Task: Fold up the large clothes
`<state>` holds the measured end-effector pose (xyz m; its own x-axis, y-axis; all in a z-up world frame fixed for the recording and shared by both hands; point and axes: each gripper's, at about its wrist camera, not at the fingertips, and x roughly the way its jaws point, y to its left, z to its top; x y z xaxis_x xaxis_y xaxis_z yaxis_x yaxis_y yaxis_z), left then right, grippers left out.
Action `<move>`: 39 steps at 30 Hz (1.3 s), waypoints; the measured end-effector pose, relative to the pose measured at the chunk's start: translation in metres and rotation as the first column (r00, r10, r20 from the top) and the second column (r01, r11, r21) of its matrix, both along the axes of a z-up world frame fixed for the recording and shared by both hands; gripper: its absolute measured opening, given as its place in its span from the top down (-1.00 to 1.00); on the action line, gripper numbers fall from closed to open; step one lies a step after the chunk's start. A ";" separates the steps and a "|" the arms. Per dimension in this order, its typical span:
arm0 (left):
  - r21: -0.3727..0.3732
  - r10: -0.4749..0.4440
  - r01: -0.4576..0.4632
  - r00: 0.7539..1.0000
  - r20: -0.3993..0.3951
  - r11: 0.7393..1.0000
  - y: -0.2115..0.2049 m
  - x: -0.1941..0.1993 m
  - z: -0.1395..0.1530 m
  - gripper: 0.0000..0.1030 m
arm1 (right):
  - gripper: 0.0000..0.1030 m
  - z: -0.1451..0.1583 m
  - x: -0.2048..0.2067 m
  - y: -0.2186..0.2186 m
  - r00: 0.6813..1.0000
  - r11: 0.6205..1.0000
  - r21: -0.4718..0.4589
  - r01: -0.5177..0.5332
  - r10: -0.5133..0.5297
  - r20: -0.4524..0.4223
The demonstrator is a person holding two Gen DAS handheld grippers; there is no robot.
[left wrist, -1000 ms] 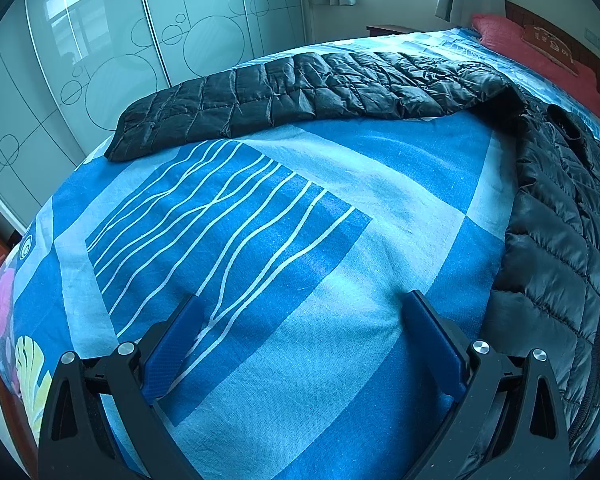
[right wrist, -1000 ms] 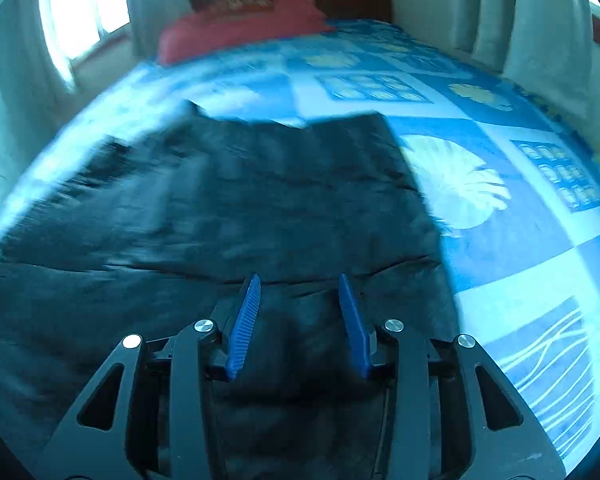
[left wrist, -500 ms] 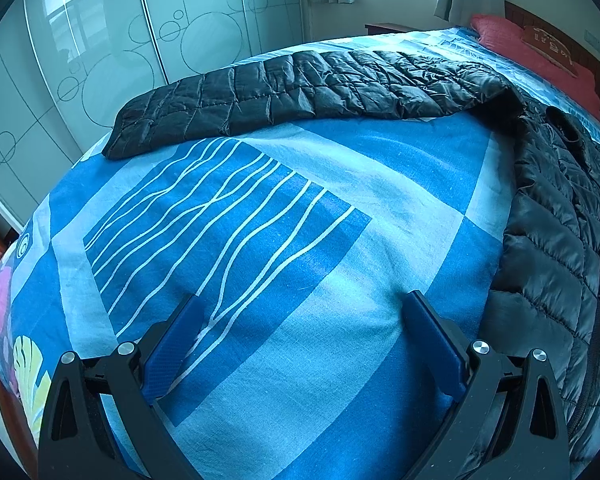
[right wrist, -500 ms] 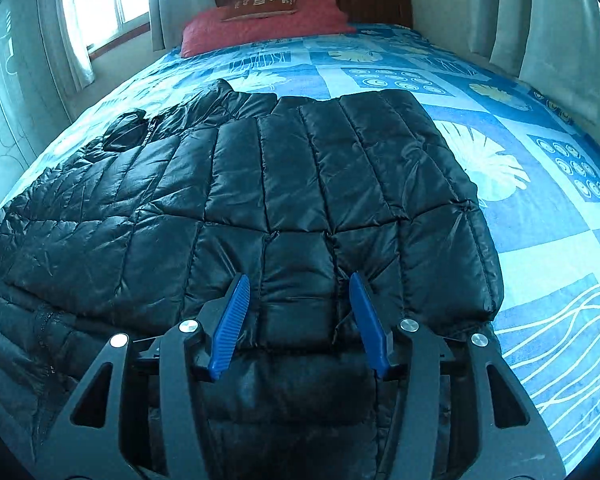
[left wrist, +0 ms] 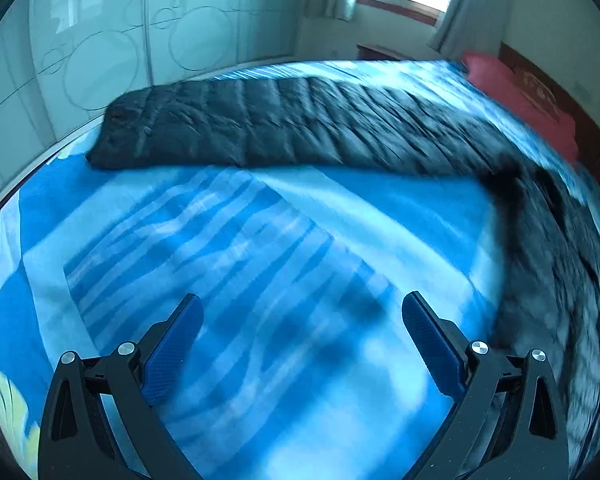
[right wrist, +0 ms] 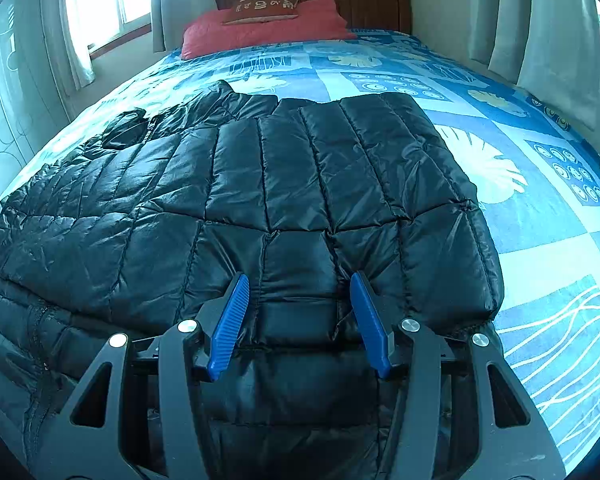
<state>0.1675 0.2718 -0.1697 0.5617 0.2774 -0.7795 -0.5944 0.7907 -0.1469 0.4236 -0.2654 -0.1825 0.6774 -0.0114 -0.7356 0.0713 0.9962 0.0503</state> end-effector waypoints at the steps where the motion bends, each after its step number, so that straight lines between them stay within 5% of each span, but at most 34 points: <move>1: -0.010 0.022 -0.022 1.000 0.004 1.000 0.011 0.003 -0.001 -0.93 | -0.03 0.000 0.000 0.000 1.000 1.000 0.001 0.000 0.000 0.000; 11: -0.211 0.217 -0.174 0.955 0.200 0.962 0.125 0.021 -0.002 -0.92 | -0.03 0.000 -0.001 0.000 1.000 1.000 -0.002 0.000 0.000 0.002; 17: -0.461 0.375 -0.160 0.824 0.425 0.873 0.167 -0.019 -0.003 -0.87 | -0.03 0.000 -0.001 0.000 1.000 1.000 -0.004 0.000 0.000 0.003; 21: -0.537 0.493 -0.252 0.787 0.371 0.805 0.179 -0.036 -0.008 0.10 | -0.03 0.002 0.000 -0.002 1.000 1.000 -0.011 0.000 0.000 0.005; 23: -0.538 0.507 -0.276 0.790 0.345 0.796 0.183 -0.038 -0.010 0.50 | -0.04 0.002 0.002 -0.003 1.000 1.000 -0.015 0.000 0.000 0.006; 25: -0.500 0.490 -0.293 0.809 0.324 0.815 0.183 -0.038 -0.005 0.71 | -0.04 0.002 0.002 -0.003 1.000 1.000 -0.014 0.000 0.000 0.007; 30: -0.341 0.405 -0.293 0.854 0.326 0.893 0.161 -0.013 0.027 0.85 | -0.04 0.002 0.000 -0.001 1.000 1.000 -0.014 0.001 0.000 0.008; 36: -0.140 0.175 -0.128 0.896 0.408 0.982 0.093 0.031 0.079 0.86 | -0.04 0.001 -0.001 -0.001 1.000 1.000 -0.014 0.001 -0.001 0.009; 39: -0.071 0.044 -0.016 0.910 0.412 0.997 0.047 0.061 0.099 0.86 | -0.04 0.002 0.000 -0.002 1.000 1.000 -0.009 0.001 -0.001 0.010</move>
